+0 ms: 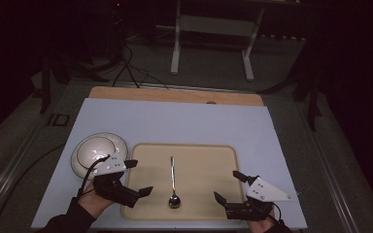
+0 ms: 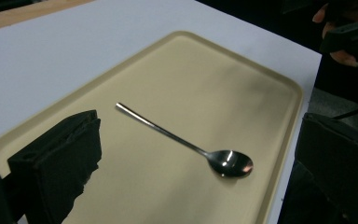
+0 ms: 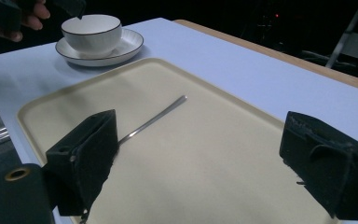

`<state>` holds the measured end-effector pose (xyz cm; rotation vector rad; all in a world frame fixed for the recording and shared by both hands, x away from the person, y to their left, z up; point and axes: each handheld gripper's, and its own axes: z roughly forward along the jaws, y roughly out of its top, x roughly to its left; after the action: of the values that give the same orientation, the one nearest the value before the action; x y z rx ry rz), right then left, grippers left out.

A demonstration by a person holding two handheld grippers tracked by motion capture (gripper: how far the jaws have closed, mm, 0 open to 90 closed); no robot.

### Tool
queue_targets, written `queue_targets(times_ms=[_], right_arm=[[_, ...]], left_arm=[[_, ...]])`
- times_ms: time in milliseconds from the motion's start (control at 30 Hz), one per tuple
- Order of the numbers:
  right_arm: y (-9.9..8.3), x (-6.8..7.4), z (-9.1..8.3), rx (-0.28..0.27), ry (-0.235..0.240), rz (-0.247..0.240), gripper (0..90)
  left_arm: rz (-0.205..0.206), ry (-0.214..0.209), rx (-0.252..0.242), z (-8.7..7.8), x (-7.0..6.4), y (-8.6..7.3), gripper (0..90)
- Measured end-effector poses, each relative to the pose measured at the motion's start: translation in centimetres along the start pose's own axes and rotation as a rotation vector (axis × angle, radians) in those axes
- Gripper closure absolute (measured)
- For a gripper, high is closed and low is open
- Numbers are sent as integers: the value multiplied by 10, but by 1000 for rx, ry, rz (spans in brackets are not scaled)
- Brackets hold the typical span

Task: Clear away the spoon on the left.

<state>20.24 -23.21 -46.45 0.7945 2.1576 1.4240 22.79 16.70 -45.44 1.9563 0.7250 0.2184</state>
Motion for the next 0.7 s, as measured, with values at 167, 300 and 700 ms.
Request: queue_targets(times_ms=[167,300,700], right_arm=[[0,0,0,-4,-11,-3,117],[0,1,0,-2,-22,-9,117],[0,1,1,4,-16,-16,117]], left_arm=[[-3,14,0,-5,0,-8,10],[-1,37,5,-7,-1,-14,10],[-19,98,11,-8,5,-35,11]])
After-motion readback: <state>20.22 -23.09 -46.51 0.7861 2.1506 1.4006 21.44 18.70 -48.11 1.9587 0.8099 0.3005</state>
